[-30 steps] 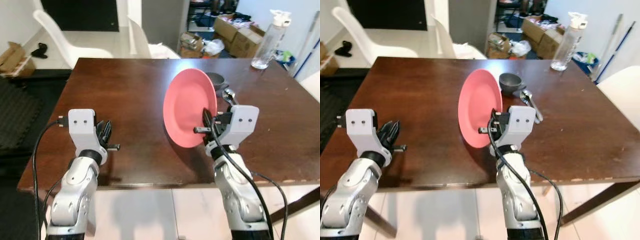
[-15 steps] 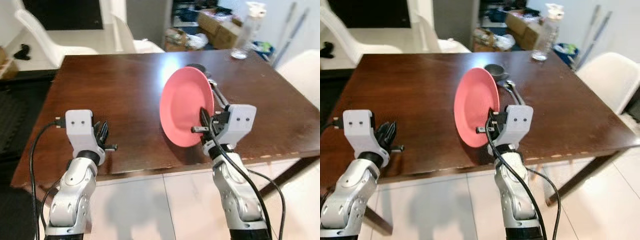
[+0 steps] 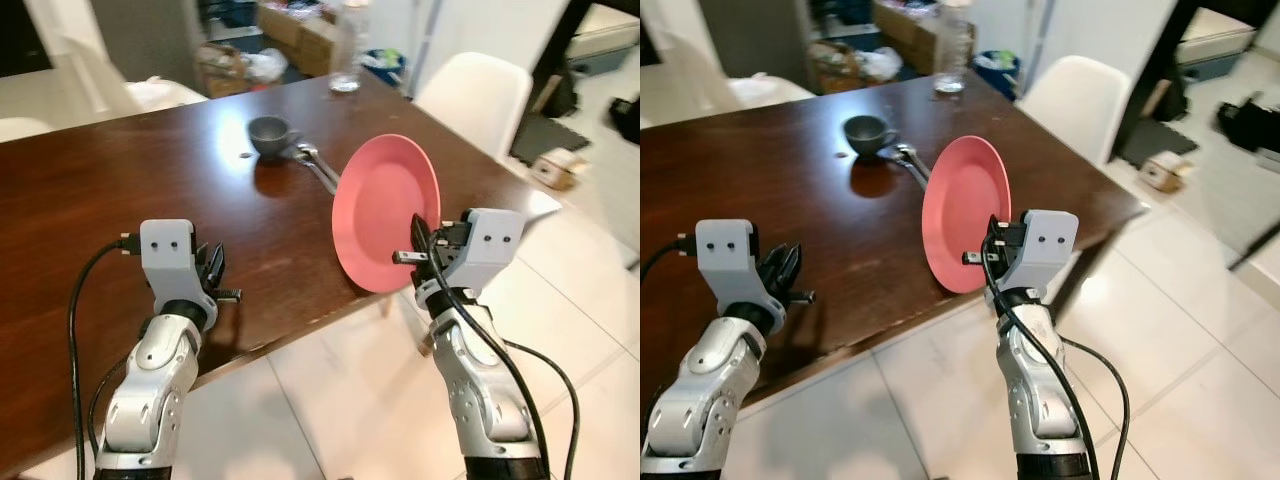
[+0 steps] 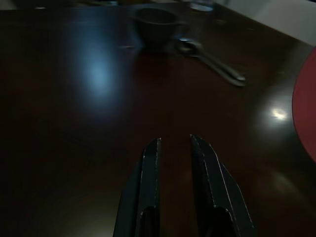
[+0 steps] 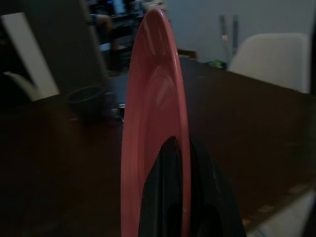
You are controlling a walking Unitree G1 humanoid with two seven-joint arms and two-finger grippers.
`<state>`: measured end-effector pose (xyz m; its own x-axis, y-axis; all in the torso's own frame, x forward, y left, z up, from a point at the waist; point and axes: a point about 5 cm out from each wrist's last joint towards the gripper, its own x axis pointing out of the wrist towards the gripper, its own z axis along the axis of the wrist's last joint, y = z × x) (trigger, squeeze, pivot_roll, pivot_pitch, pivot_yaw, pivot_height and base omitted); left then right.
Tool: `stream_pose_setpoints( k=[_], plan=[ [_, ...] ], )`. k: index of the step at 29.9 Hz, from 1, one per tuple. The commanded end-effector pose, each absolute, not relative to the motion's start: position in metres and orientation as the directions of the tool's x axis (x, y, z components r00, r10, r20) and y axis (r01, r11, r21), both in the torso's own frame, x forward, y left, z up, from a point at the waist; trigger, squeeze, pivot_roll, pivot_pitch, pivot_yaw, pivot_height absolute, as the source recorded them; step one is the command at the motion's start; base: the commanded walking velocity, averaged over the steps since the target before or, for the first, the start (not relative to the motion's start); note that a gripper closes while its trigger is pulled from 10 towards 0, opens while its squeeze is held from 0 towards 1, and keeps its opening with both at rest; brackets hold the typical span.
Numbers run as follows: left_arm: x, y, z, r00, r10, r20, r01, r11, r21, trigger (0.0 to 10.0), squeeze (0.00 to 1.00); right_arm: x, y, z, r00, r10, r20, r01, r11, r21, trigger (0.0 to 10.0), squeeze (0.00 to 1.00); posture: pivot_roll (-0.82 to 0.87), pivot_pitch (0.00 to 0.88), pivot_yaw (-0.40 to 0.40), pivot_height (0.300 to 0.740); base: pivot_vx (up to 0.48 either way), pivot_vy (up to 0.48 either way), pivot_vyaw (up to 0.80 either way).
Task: Setting the table
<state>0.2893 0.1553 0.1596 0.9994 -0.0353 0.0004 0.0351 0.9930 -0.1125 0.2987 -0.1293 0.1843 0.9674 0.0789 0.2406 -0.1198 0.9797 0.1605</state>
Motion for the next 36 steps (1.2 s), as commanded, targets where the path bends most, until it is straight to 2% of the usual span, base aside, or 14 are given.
stream_pose_setpoints(
  k=[1,36],
  plan=[
    [0.2887,0.1543,0.1526,0.999,-0.044,-0.028,0.04,0.992,-0.122,10.0,0.0,0.2993,-0.1267,0.183,0.969,0.089,0.231,-0.129,0.978,0.164,10.0,0.0,-0.09,0.008,0.04,0.74,0.0,0.0,-0.8],
    [0.2892,0.1488,0.1498,0.997,-0.073,-0.039,0.067,0.988,-0.14,10.0,0.0,0.2991,-0.125,0.1837,0.968,0.105,0.229,-0.144,0.976,0.164,10.0,0.0,-0.09,0.018,0.034,0.74,0.0,0.0,-0.8]
  ],
)
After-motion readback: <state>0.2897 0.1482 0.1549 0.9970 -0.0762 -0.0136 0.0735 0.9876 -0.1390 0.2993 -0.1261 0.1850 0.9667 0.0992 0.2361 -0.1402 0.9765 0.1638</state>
